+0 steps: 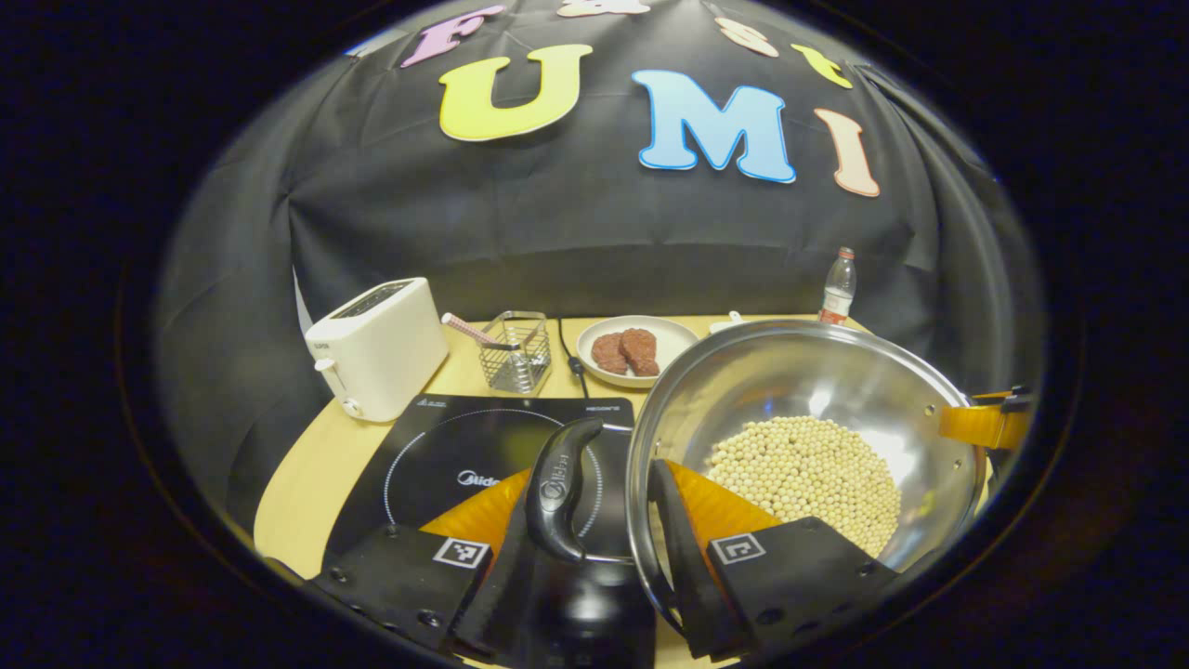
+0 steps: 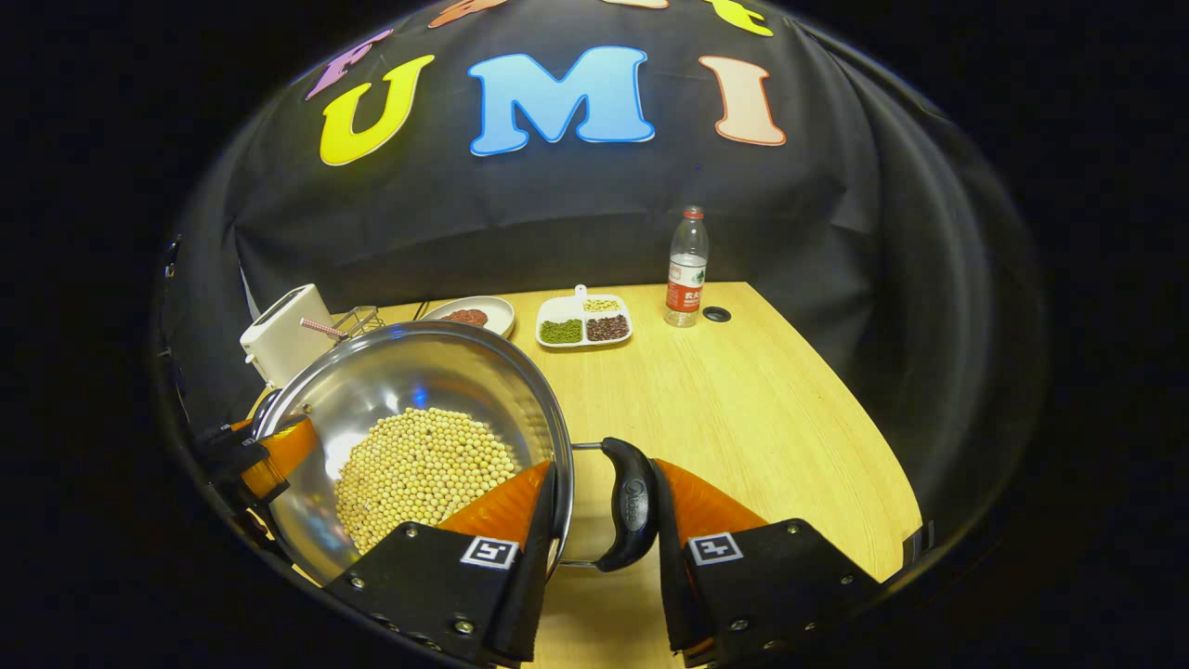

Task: First push the handle of the pot to place it horizontally, then grasp the pot with both hands and set it on the induction cooktop.

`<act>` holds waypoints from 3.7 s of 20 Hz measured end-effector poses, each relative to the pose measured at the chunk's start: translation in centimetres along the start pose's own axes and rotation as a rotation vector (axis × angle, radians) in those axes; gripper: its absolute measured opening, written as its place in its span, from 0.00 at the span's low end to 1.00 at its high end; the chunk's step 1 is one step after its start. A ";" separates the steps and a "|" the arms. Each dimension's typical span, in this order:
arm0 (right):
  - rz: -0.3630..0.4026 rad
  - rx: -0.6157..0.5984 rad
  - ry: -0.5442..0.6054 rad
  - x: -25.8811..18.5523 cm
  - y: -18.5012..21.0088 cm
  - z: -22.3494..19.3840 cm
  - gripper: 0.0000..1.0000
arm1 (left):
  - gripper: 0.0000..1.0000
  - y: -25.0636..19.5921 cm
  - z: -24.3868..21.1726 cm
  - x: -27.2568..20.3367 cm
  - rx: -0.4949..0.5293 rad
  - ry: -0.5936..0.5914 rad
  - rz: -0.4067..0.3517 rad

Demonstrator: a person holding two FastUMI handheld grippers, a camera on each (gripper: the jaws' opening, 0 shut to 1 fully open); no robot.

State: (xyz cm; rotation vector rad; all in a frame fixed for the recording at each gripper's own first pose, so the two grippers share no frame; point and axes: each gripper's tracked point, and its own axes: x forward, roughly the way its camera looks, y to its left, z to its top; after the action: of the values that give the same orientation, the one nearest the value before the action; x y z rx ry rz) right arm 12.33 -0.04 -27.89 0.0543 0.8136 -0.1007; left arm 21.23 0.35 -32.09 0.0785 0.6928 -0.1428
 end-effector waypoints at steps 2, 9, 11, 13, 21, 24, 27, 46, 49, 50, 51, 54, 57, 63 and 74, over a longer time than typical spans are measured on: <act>-0.001 -0.001 -0.002 0.1 1.8 0.0 0.52 | 0.72 2.1 -0.2 0.3 -0.003 0.000 0.000; 0.016 -0.013 0.004 1.4 8.2 0.5 0.52 | 0.72 9.3 -0.1 1.4 -0.013 0.000 0.022; 0.023 -0.019 0.000 1.8 9.8 0.9 0.52 | 0.72 11.2 0.1 1.8 -0.021 -0.001 0.029; 0.029 -0.023 0.005 2.3 11.2 0.9 0.52 | 0.72 12.6 0.2 2.1 -0.025 0.003 0.037; 0.061 -0.038 0.032 4.5 16.1 0.7 0.52 | 0.72 17.9 -0.7 3.6 -0.040 0.028 0.077; 0.069 -0.040 0.045 5.3 17.6 0.5 0.52 | 0.76 19.5 -1.3 4.2 -0.043 0.043 0.090; 0.077 -0.040 0.057 6.1 19.0 0.3 0.52 | 0.72 21.1 -1.4 5.0 -0.045 0.049 0.102; 0.086 -0.059 0.069 7.7 22.5 0.1 0.52 | 0.74 24.7 -2.8 6.6 -0.064 0.066 0.117; 0.094 -0.058 0.070 7.8 22.6 0.0 0.53 | 0.74 24.9 -2.9 6.5 -0.068 0.066 0.130; 0.098 -0.058 0.069 7.7 22.6 0.0 0.54 | 0.76 25.1 -2.6 6.2 -0.049 0.050 0.148; 0.099 -0.059 0.051 7.5 22.6 0.5 0.57 | 0.81 25.3 -1.5 5.9 -0.019 0.014 0.170; 0.114 -0.069 -0.040 6.2 22.3 2.8 0.66 | 1.00 24.7 2.3 3.9 0.056 -0.096 0.190; 0.125 -0.081 -0.111 4.2 20.6 4.6 0.97 | 0.98 23.0 5.6 0.9 0.076 -0.179 0.211; 0.132 -0.088 -0.302 -3.0 13.7 7.6 0.97 | 0.98 15.3 10.7 -6.4 0.057 -0.320 0.189; 0.157 -0.065 -0.482 -15.3 0.2 7.1 0.97 | 0.98 -2.1 13.1 -20.0 -0.001 -0.483 0.124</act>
State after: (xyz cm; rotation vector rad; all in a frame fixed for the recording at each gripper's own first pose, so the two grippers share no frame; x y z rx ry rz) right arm 7.00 0.58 -11.86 0.0301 0.3284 0.0603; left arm 13.94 -1.21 -9.23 0.0821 0.2050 -0.0386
